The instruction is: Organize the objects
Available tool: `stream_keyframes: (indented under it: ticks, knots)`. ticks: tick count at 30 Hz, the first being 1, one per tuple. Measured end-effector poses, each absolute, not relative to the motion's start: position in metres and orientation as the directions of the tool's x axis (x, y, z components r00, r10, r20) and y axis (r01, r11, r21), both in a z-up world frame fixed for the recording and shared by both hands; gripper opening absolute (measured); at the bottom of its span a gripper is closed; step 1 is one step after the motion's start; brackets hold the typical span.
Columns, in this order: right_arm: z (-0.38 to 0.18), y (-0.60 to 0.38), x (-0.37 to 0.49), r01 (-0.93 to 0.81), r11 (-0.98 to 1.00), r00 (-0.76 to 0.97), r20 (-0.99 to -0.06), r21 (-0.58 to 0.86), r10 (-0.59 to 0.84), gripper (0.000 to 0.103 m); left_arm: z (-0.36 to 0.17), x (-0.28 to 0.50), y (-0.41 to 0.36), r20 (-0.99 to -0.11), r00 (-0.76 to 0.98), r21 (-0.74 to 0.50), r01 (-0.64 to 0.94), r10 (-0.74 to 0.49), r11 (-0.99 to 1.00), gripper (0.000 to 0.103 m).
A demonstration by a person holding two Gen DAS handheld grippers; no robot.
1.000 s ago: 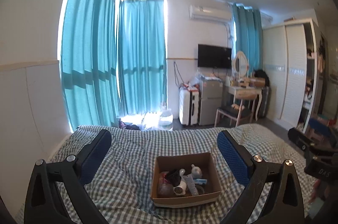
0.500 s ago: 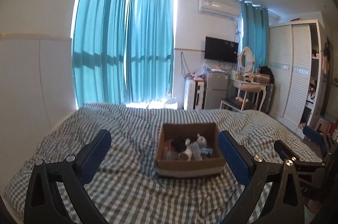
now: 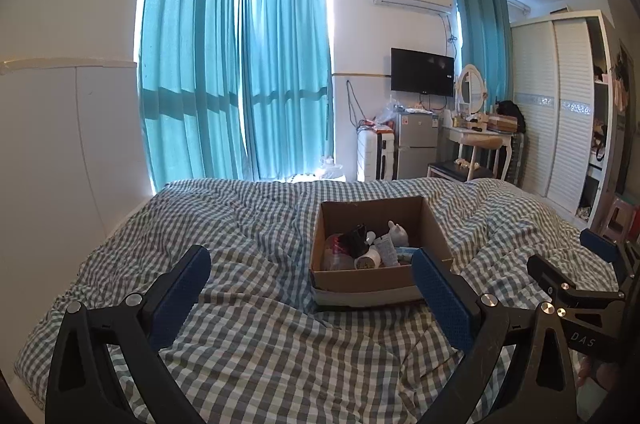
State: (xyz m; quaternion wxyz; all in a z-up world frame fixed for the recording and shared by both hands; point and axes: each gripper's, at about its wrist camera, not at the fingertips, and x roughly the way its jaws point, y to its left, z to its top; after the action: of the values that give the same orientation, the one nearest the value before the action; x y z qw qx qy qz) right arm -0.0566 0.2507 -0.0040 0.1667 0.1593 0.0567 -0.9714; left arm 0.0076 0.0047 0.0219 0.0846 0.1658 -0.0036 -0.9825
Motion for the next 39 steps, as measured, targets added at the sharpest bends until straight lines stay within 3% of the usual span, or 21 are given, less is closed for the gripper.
stream_keyframes:
  ticks: [39]
  knots:
    - [-0.0001, 0.2459, -0.0471, 0.354, -0.933, -0.892, -0.322, -0.063, -0.316, 0.102, 0.0127, 0.0037, 0.0033, -0.361, -0.915, 0.049, 0.174, -0.180, -0.983, 0.103]
